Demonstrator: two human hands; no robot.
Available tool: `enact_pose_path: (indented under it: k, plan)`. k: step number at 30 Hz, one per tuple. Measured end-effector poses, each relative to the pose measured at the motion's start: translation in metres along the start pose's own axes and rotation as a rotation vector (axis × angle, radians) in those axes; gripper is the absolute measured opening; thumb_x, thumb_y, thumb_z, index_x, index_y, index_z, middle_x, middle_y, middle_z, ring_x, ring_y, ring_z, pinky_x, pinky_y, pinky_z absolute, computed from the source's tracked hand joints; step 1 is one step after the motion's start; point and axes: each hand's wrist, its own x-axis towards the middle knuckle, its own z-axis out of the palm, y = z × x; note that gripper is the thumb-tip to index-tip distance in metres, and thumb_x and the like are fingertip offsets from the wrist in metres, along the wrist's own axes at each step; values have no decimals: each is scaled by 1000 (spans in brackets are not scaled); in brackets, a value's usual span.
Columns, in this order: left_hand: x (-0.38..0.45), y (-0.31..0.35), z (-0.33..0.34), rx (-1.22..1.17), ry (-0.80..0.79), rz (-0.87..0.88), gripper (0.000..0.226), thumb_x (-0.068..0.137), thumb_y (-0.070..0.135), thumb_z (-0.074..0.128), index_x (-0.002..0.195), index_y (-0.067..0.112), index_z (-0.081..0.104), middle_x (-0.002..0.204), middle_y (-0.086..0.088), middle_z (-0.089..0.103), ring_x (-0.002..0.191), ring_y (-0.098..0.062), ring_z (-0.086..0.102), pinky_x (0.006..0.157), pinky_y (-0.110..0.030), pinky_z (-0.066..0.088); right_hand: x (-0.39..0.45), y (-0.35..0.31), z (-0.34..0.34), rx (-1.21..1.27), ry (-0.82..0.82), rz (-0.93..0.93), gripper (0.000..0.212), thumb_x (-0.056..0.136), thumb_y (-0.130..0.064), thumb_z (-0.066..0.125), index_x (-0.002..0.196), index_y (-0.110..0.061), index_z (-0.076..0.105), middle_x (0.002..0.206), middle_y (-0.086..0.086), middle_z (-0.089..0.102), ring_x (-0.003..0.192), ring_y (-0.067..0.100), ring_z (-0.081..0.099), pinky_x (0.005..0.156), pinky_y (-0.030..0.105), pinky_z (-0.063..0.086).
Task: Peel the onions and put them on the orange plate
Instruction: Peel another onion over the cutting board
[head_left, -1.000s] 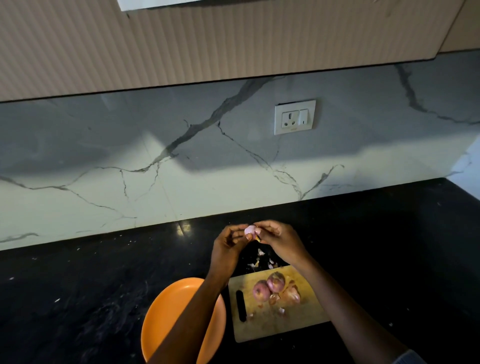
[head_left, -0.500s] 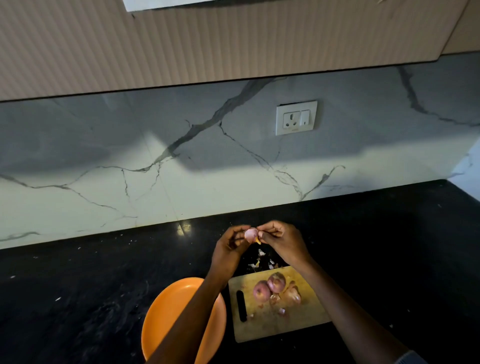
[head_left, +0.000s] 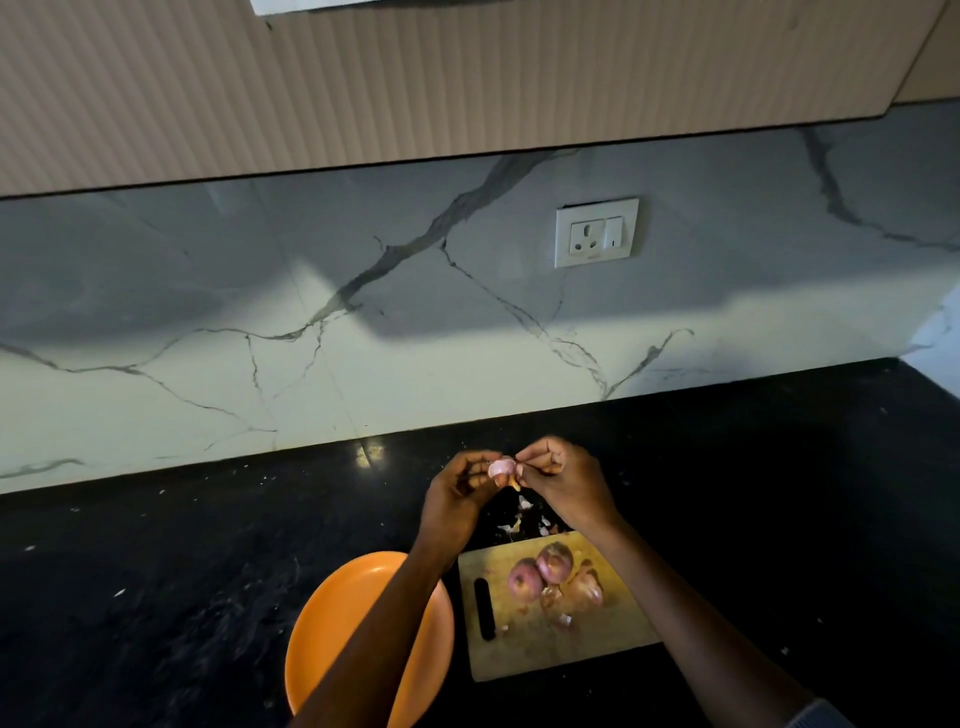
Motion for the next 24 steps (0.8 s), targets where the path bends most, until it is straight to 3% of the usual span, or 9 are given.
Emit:
enact_pose_path:
  k: [3, 7, 24]
  plan:
    - [1, 0, 1, -13, 8, 5, 21, 90, 10, 72, 108, 19, 69, 105, 3, 76, 101, -12, 71, 86, -22, 55, 0, -6, 0, -37, 32, -4, 18, 82, -15, 83, 87, -24, 68, 77, -7, 73, 74, -1, 70, 69, 18, 56]
    - [3, 0, 3, -10, 10, 27, 22, 90, 8, 72, 109, 19, 69, 106, 5, 76, 102, -11, 71, 87, -23, 55, 1, -10, 2, -45, 65, 16, 26, 79, -8, 84, 85, -27, 66, 77, -9, 71, 69, -5, 67, 65, 9, 50]
    - [6, -4, 0, -36, -41, 32, 25, 92, 7, 68, 117, 9, 66, 113, -7, 73, 108, -21, 69, 92, -31, 56, -3, -19, 4, -59, 55, 22, 27, 72, -17, 90, 89, -21, 69, 78, -11, 71, 71, -9, 66, 64, 9, 51]
